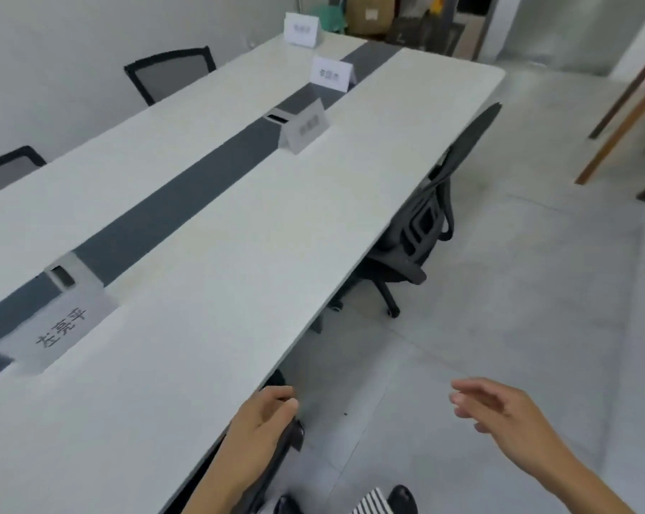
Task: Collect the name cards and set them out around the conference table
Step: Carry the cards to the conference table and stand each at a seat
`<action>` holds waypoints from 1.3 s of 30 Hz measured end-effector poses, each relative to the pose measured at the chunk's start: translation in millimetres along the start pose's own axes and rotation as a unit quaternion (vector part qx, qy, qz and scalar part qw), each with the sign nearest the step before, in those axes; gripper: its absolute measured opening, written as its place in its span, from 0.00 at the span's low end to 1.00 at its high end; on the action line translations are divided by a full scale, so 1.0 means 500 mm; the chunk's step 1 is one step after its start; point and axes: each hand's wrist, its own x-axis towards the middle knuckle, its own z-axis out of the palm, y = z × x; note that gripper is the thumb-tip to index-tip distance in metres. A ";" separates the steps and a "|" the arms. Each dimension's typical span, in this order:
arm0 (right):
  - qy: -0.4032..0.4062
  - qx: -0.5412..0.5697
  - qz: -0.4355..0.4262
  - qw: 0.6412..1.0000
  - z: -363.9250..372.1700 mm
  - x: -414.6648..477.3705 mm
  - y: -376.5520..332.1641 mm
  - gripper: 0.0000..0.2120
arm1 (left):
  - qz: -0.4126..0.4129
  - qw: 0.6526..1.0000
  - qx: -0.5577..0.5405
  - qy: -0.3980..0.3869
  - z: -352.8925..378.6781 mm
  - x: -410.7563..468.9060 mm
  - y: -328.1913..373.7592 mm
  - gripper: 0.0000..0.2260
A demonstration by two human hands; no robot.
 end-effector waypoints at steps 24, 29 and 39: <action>0.272 0.227 0.061 0.933 -0.735 0.402 -0.085 0.07 | 0.127 0.952 0.122 -0.252 0.621 0.617 0.811 0.08; 0.299 0.249 0.065 0.919 -0.897 0.515 -0.096 0.07 | 0.166 0.942 0.129 -0.260 0.772 0.725 0.980 0.07; 0.289 0.232 0.058 0.927 -1.362 0.832 -0.098 0.07 | 0.135 0.956 0.110 -0.238 1.124 0.934 1.265 0.09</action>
